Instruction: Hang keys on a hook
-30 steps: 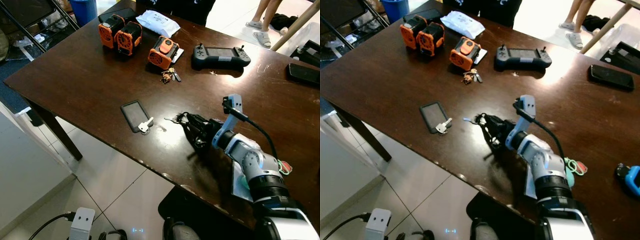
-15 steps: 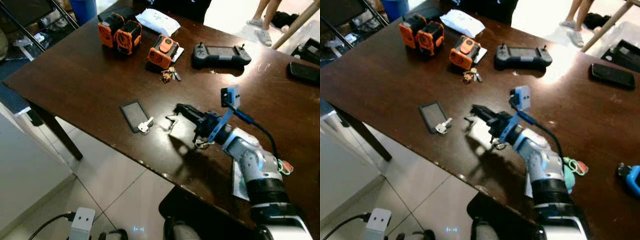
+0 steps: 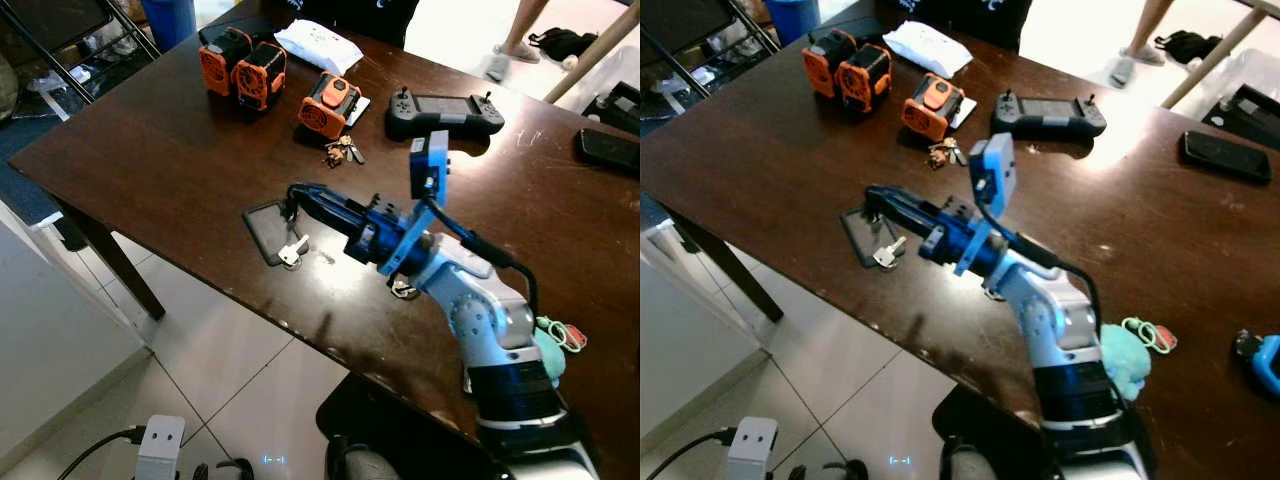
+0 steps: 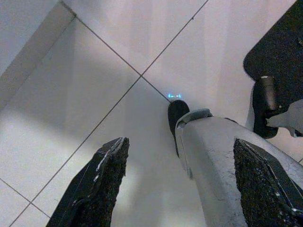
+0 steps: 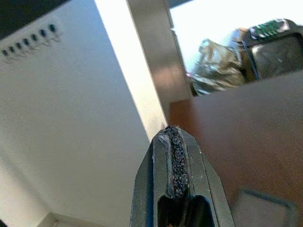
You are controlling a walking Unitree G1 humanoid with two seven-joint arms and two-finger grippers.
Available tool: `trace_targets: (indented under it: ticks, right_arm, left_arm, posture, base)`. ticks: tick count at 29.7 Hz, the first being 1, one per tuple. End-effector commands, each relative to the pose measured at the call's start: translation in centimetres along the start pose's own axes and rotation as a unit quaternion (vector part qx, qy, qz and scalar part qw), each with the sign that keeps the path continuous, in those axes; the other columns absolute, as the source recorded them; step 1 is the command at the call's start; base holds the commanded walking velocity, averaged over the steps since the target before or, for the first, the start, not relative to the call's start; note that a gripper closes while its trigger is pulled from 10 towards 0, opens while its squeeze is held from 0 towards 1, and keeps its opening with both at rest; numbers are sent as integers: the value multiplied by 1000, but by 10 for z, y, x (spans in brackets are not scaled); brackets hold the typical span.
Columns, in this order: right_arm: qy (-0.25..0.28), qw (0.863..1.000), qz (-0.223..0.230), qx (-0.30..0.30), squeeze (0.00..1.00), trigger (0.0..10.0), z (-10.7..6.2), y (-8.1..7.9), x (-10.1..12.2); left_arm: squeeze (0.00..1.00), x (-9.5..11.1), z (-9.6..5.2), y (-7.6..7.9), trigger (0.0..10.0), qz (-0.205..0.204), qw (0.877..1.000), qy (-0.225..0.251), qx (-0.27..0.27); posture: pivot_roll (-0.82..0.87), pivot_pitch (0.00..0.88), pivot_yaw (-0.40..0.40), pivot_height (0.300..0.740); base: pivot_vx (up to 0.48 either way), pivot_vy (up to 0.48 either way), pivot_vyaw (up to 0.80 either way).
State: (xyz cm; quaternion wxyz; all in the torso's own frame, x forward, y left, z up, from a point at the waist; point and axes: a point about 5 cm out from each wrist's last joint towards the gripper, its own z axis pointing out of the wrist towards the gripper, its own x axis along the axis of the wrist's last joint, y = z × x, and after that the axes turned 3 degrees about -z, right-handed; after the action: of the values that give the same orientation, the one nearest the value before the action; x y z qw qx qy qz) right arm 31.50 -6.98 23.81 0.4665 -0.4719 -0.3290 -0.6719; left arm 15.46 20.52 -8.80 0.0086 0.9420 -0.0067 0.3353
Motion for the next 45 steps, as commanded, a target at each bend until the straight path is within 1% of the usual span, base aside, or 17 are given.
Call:
trace_targets:
  ticks: [1, 2, 4, 5, 6, 7, 8, 9, 16, 18, 19, 22, 24, 33, 39, 45]
  right_arm:
    - [3, 1000, -10, 8, 0, 1255, 2, -3, 3]
    - [6, 1000, -5, 21, 0, 0, 6, -9, -3]
    - [6, 1000, -5, 21, 0, 0, 6, -9, -3]
    - [4, 999, 0, 33, 0, 0, 10, -15, -9]
    - [4, 999, 5, 41, 0, 1412, 13, -19, -14]
    - [4, 999, 5, 41, 0, 1412, 13, -19, -14]
    - [3, 999, 10, 48, 0, 8118, 15, -23, -17]
    - [-2, 998, 13, 55, 0, 10000, 16, -25, -20]
    - [-16, 997, 19, 70, 0, 10000, 16, -29, -25]
    - [-26, 995, 17, 91, 0, 10000, 16, -32, -28]
    - [-26, 995, 17, 91, 0, 10000, 16, -32, -28]
    - [-31, 989, 12, 141, 0, 10000, 12, -39, -28]
    - [-29, 989, 11, 148, 0, 10000, 10, -38, -27]
    - [-7, 987, 14, 158, 0, 10000, 7, -35, -20]
    - [15, 986, 17, 165, 0, 10000, 5, -34, -11]
    - [20, 986, 16, 166, 0, 10000, 5, -34, -9]
  left_arm:
    - [0, -42, -12, 5, 10000, -14, 996, -84, -2]
    - [0, -43, -12, 4, 10000, -23, 996, -88, 6]
    - [0, -43, -12, 4, 10000, -23, 996, -88, 6]
    - [0, -44, -12, 3, 10000, -31, 995, -94, 16]
    - [0, -45, -13, 3, 10000, -37, 994, -98, 21]
    - [0, -45, -13, 3, 10000, -37, 994, -98, 21]
    - [0, -47, -13, 3, 10000, -43, 994, -102, 25]
    - [0, -47, -13, 3, 10000, -46, 993, -105, 26]
    - [0, -48, -13, 4, 10000, -51, 992, -109, 27]
    - [0, -47, -12, 5, 10000, -50, 992, -109, 27]
    - [0, -47, -12, 5, 10000, -50, 992, -109, 27]
    - [0, -44, -11, 6, 10000, -46, 993, -106, 27]
    - [0, -44, -11, 6, 10000, -46, 993, -104, 27]
    - [0, -39, -9, 4, 10000, -51, 993, -99, 32]
    - [0, -38, -9, 4, 10000, -51, 994, -96, 31]
    - [0, -38, -8, 5, 10000, -56, 994, -93, 30]
  posture:
    - [-50, 150, -12, 740]
    - [-32, 139, -18, 740]
    - [-32, 139, -18, 740]
    - [-22, 137, -22, 740]
    - [-16, 133, -27, 740]
    - [-16, 133, -27, 740]
    - [-13, 129, -33, 740]
    - [-11, 125, -41, 740]
    - [-7, 114, -54, 740]
    - [-2, 99, -60, 740]
    - [-2, 99, -60, 740]
    - [2, 89, -61, 740]
    - [8, 80, -65, 740]
    - [11, 69, -62, 740]
    - [11, 83, -61, 740]
    - [11, 83, -61, 740]
  base:
    - [0, 0, 775]
    - [0, 0, 750]
    - [0, 0, 750]
    - [0, 0, 750]
    - [0, 0, 744]
    - [0, 0, 744]
    - [0, 0, 738]
    - [0, 0, 744]
    - [0, 0, 748]
    - [0, 0, 750]
    - [0, 0, 750]
    - [0, 0, 750]
    - [0, 0, 750]
    - [0, 0, 750]
    - [0, 0, 750]
    - [0, 0, 750]
